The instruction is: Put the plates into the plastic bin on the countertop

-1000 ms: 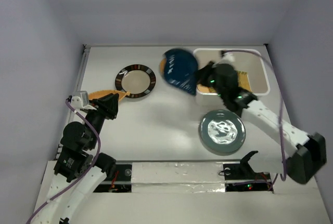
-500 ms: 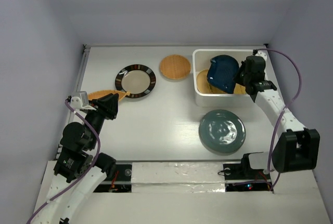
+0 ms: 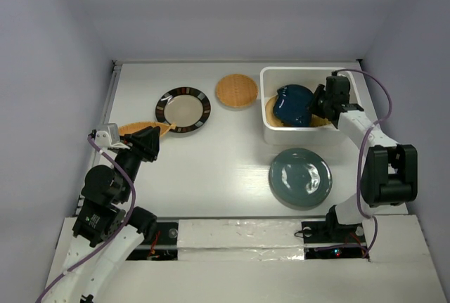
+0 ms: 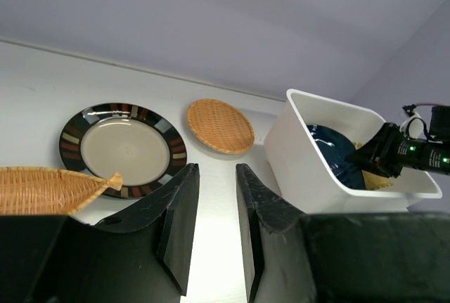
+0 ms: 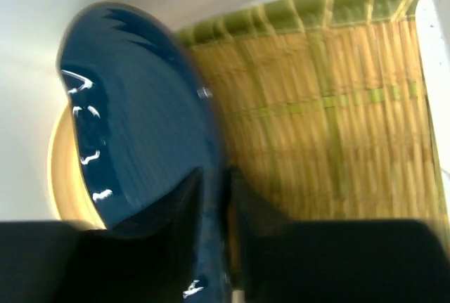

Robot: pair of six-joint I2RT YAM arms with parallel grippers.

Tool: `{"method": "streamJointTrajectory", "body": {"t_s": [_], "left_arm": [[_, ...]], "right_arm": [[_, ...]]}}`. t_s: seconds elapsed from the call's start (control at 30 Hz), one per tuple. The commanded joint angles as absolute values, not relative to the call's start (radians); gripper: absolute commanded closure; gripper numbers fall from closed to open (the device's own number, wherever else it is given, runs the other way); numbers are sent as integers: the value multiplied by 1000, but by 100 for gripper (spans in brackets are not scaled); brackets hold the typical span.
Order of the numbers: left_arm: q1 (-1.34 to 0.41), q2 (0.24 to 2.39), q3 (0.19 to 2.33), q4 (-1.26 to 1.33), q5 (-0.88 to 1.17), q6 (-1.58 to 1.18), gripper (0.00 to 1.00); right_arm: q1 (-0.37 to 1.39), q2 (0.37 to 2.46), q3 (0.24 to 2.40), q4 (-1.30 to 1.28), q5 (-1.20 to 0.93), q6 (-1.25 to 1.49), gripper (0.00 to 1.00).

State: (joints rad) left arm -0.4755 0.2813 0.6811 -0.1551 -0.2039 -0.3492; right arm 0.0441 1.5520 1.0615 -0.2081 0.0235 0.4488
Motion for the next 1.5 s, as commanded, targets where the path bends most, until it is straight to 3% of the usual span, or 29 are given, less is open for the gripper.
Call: {"method": "streamJointTrajectory", "body": {"t_s": [0.0,0.03,0.07,0.1,0.17,0.27,0.33,0.37,0.4,0.43,0.6,0.73,0.83,0.87,0.93,0.97,1.07,1.27,1.47], "left_arm": [[-472,288,718,-120,-210,-347,75],[-472,288,718,-120,-210,-345,75],[-472,287,718,-121,-210,-347,75],[-472,285,718,-121,-210,-347,75],[-472,285,718,-120,-210,-348,75],[-472,291,718,-121,-209,-348,75],[-472,291,718,-120,-209,-348,75],[-472,291,718,-118,-209,-348,75],[-472,291,718,-118,-207,-348,80],[-463,291,718,-117,-204,-347,98],[-454,293,716,-118,-222,-350,100],[-445,288,716,-121,-225,-354,100],[-445,276,718,-121,-225,-356,100],[-445,273,718,-120,-227,-353,100],[-445,268,718,-118,-229,-354,99],[-445,268,718,-118,-229,-354,98],[-445,258,718,-121,-229,-353,97],[-457,244,719,-118,-232,-354,95],[-477,241,721,-120,-239,-351,95]], "right_arm": [[49,1485,1094,-109,40,465,61],[49,1467,1100,-124,64,466,54],[49,1424,1101,-132,75,466,39],[49,1399,1103,-135,86,468,33],[49,1346,1098,-144,89,471,27],[75,1224,1056,-118,74,498,27],[118,1152,1031,-83,71,529,40],[150,1138,1019,-68,60,547,76],[237,1134,1003,-51,58,564,92],[292,1149,999,-14,69,599,100],[604,1409,1080,104,107,704,100],[808,1702,1315,158,152,822,100],[873,1929,1454,149,199,911,93],[900,1983,1545,138,209,935,79],[926,2118,1626,117,210,989,62],[952,2155,1662,104,225,1002,44],[971,2279,1804,54,235,1025,26],[1006,2451,1979,3,236,1094,22],[1006,2554,2095,-54,238,1167,28]]}}
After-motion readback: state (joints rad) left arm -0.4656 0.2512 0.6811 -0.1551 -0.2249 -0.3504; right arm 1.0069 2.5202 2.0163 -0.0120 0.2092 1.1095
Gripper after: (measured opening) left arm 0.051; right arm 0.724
